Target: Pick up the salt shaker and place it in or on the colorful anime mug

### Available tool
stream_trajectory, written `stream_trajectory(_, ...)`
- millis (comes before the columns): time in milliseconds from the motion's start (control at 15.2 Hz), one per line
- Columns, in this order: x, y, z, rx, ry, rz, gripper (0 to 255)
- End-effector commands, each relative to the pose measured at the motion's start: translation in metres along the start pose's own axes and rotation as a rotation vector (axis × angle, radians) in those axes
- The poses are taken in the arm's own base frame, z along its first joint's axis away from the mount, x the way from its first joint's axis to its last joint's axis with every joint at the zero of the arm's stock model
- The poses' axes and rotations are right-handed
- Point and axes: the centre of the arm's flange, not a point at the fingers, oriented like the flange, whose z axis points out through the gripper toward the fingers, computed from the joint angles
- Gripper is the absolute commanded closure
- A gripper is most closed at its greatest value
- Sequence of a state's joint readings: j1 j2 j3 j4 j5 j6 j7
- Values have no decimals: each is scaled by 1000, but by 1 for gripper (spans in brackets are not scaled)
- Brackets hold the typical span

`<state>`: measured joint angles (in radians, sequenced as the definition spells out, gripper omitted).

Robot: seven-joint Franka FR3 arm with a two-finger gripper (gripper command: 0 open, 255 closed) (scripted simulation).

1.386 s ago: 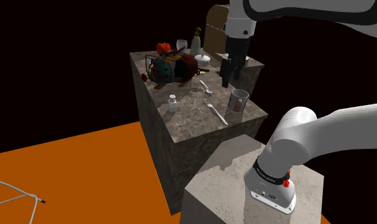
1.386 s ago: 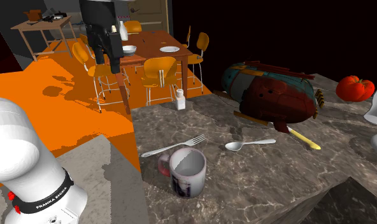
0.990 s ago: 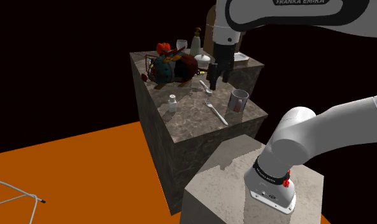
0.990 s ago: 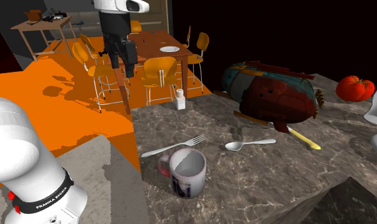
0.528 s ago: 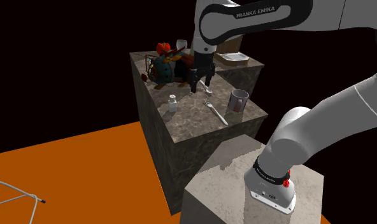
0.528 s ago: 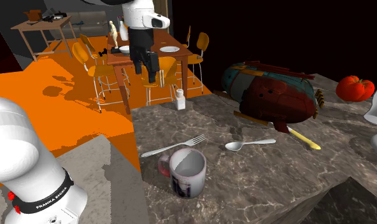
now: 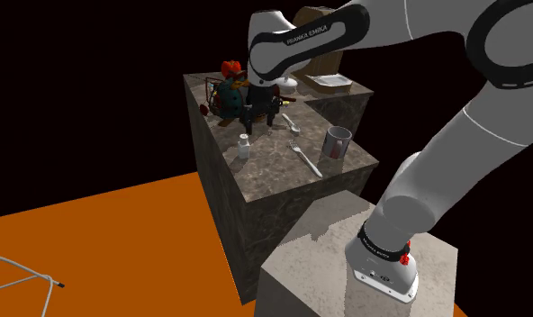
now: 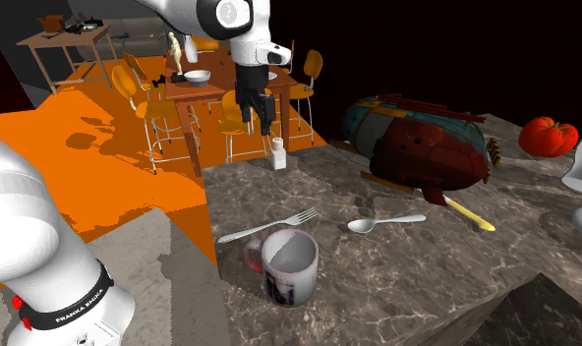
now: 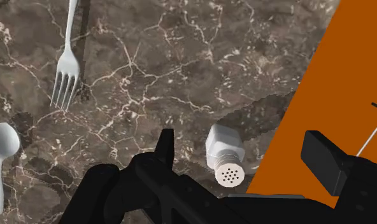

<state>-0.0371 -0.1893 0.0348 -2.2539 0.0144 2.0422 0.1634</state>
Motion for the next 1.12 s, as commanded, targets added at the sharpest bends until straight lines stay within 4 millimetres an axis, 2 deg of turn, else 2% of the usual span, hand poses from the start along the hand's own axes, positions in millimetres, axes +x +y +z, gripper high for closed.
stream_trajectory(0, 23, -5, 12, 0, 9, 17, 0)
stream_trajectory(198, 56, -9, 30, 0, 22, 40, 0)
stream_trajectory(264, 61, -9, 32, 0, 24, 43, 0)
stream_trajectory(726, 62, -9, 72, 0, 24, 43, 0)
stream_trajectory(1056, 62, -9, 72, 0, 24, 43, 0)
